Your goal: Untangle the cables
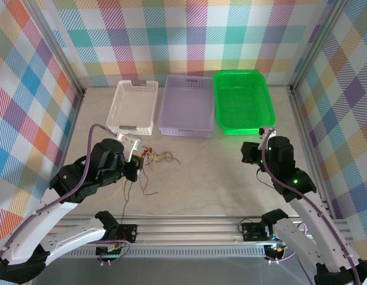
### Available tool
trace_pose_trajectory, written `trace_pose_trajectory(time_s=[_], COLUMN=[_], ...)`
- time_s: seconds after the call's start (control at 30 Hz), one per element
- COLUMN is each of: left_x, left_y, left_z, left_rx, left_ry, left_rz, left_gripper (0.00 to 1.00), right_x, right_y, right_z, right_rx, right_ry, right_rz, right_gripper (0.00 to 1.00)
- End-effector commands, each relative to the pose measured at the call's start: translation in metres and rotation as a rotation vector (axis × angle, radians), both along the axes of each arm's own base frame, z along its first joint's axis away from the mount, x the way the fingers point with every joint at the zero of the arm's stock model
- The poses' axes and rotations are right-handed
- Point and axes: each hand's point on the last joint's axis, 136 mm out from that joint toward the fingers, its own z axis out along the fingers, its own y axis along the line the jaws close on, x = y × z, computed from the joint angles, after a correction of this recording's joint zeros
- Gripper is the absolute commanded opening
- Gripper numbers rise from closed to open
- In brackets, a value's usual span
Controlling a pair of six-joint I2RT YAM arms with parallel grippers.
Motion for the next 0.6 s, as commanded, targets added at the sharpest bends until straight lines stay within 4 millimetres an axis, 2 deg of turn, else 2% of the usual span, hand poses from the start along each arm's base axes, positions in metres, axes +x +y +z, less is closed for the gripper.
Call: trace_pose_trajectory(time_s=[0.0,0.03,0.1,0.17,0.23,0.33,0.43,0.57], left_x=[0.001,0.0,0.001,0.002,0.005,0.009,0.009,0.009], left_y=[-0.009,-0.016,-0.029,-0.041,-0.052,-0.066,-0.079,-0.082], left_z=[0.009,0.009,0.01,0.013,0.018,0.02,0.018,0.018], left_rx=[-0.066,-0.099,-0.158,-0.211,-0.255,-0.305,-0.344,-0.362], left_ry=[-0.012,-0.003,0.012,0.021,0.028,0.045,0.073,0.07], left_rz=[-0.02,-0.037,-0.062,-0.086,-0.105,-0.13,-0.167,-0.171], left_gripper=[0.0,0.0,0.0,0.0,0.0,0.0,0.0,0.0], right_x=[-0.015,-0.022,-0.031,-0.039,-0.046,-0.054,-0.056,-0.051], right_y=[0.044,0.06,0.08,0.097,0.115,0.139,0.162,0.181], right_z=[0.016,0.025,0.034,0.039,0.04,0.04,0.035,0.018], right_rx=[0.16,0.222,0.3,0.315,0.279,0.246,0.223,0.172], right_ry=[-0.052,-0.077,-0.093,-0.115,-0.141,-0.169,-0.171,-0.131], right_rz=[0.247,0.349,0.464,0.552,0.611,0.682,0.728,0.74], right_gripper=[0.0,0.03,0.19,0.37,0.48,0.59,0.63,0.67])
